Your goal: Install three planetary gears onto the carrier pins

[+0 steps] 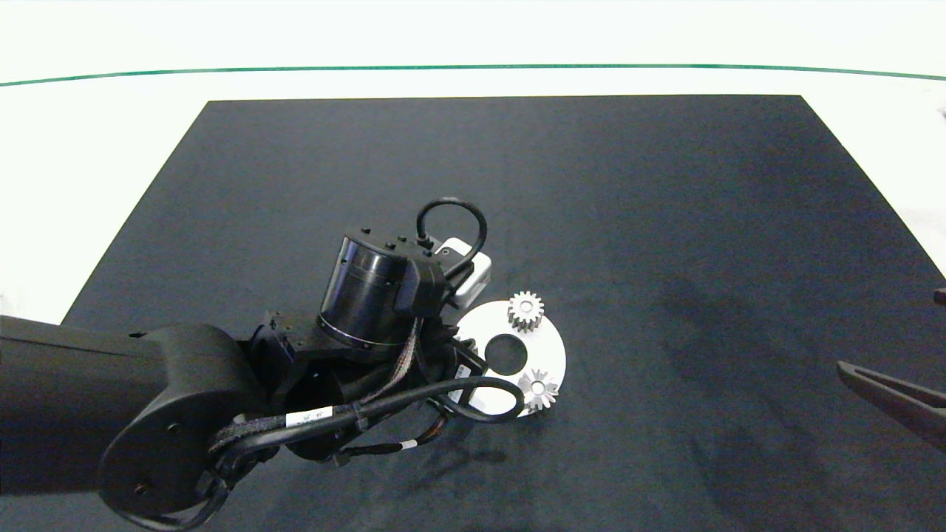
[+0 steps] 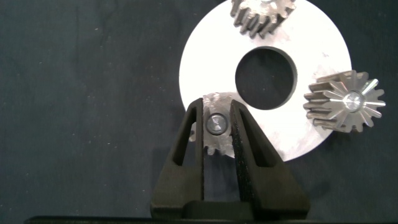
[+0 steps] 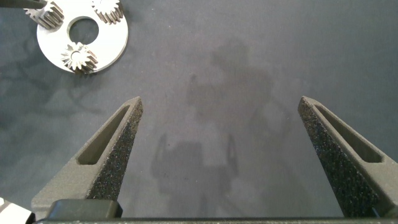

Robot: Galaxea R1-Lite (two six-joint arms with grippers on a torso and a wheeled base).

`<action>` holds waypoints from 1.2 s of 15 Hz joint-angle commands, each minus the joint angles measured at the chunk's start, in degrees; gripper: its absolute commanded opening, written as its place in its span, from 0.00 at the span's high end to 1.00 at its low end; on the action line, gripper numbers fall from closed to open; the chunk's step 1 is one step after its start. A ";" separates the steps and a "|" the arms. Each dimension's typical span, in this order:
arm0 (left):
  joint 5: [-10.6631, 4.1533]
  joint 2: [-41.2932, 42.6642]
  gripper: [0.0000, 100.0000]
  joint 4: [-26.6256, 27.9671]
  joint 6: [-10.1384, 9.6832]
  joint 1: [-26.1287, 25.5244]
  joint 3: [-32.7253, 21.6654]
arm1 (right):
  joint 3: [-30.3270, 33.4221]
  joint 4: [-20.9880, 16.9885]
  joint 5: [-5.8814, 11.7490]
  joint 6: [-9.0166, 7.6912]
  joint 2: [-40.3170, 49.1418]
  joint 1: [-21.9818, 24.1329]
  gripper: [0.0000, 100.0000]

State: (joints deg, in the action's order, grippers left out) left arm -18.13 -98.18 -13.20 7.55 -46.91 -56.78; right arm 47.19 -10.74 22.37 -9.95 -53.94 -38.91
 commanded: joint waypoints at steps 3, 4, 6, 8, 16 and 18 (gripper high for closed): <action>-0.15 5.37 0.00 0.28 0.01 2.88 1.24 | 0.01 0.02 0.13 -0.07 -0.02 -0.02 0.00; -0.15 7.66 0.00 0.46 0.01 3.84 2.47 | 0.01 0.02 0.13 -0.07 0.07 -0.02 0.00; -0.15 13.46 0.00 2.30 0.01 6.92 4.75 | 0.10 0.02 0.31 -0.07 0.07 -0.02 0.00; -0.15 22.07 0.00 9.25 0.01 12.98 6.77 | 0.36 0.11 0.75 -0.34 0.07 0.33 0.00; -0.15 55.56 0.00 34.74 -6.23 29.33 7.92 | 0.18 2.65 6.63 -2.01 10.53 24.15 0.00; -0.15 62.41 0.00 39.48 -6.14 30.47 8.00 | -3.33 1.69 6.55 -4.99 17.21 31.35 0.00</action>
State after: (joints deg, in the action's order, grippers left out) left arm -18.13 -46.93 22.24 1.49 -18.35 -48.95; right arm 47.29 -8.23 28.49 -13.12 -44.64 -13.84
